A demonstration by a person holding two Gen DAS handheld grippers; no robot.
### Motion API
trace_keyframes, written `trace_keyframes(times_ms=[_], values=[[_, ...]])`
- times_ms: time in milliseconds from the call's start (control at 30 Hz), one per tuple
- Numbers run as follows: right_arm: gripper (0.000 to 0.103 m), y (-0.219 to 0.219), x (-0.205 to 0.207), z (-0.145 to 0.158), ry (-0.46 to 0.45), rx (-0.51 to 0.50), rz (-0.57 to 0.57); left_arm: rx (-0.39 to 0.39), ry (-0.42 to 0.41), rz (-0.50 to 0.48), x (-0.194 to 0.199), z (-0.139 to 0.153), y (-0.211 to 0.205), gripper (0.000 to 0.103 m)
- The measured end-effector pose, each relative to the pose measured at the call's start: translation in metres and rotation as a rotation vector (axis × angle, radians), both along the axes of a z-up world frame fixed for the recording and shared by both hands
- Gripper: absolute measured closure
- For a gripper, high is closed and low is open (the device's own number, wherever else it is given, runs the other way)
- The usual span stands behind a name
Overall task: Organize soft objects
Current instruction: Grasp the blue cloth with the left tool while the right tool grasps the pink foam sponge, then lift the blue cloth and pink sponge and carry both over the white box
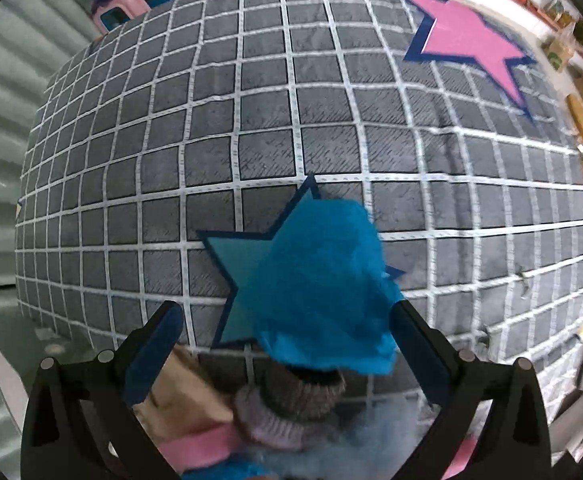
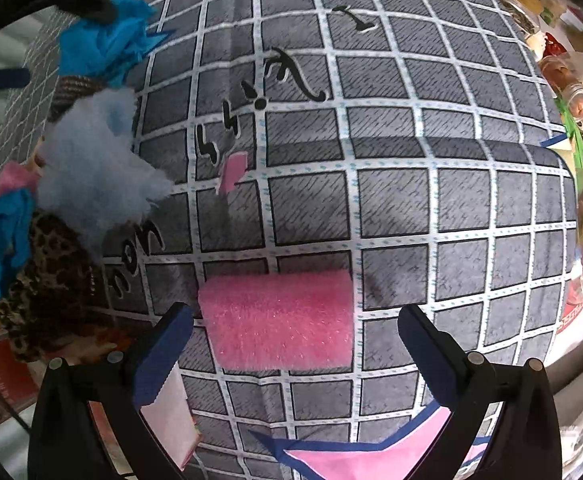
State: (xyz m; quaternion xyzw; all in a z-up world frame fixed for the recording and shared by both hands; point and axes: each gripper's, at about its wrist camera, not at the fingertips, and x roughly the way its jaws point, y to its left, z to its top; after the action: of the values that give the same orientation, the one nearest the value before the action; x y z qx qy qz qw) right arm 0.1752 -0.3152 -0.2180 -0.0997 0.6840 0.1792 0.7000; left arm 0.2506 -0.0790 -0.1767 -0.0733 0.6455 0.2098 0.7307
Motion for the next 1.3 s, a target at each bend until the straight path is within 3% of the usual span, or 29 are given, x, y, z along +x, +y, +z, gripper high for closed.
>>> trace_keyframes(times_ms=[67, 233, 333, 367, 467, 600, 933, 1300], values=[[0.0, 0.001, -0.004, -0.007, -0.005, -0.014, 0.015, 0.019, 0.018, -0.002, 0.004, -0.01, 0.001, 0.005], [0.0, 0.012, -0.004, -0.014, -0.011, -0.025, 0.022, -0.026, 0.033, -0.014, 0.01, -0.022, 0.003, 0.021], [0.001, 0.026, -0.005, -0.026, -0.013, -0.04, 0.045, -0.092, 0.039, -0.038, 0.014, -0.028, -0.002, 0.046], [0.006, 0.026, -0.003, -0.029, -0.015, -0.04, 0.05, -0.105, 0.04, -0.047, 0.015, -0.028, -0.004, 0.054], [0.026, 0.031, -0.007, -0.032, -0.055, -0.047, 0.072, -0.109, 0.038, -0.064, 0.021, -0.031, -0.014, 0.06], [0.031, 0.033, -0.011, -0.025, -0.063, -0.034, 0.105, -0.112, 0.005, -0.048, 0.022, -0.018, -0.022, 0.062], [0.031, 0.0, -0.012, 0.006, -0.058, 0.056, 0.02, -0.068, -0.105, -0.126, -0.015, 0.048, -0.049, 0.062], [0.031, -0.018, -0.012, 0.061, -0.08, 0.123, -0.03, -0.08, -0.167, -0.232, -0.085, 0.102, -0.076, 0.062]])
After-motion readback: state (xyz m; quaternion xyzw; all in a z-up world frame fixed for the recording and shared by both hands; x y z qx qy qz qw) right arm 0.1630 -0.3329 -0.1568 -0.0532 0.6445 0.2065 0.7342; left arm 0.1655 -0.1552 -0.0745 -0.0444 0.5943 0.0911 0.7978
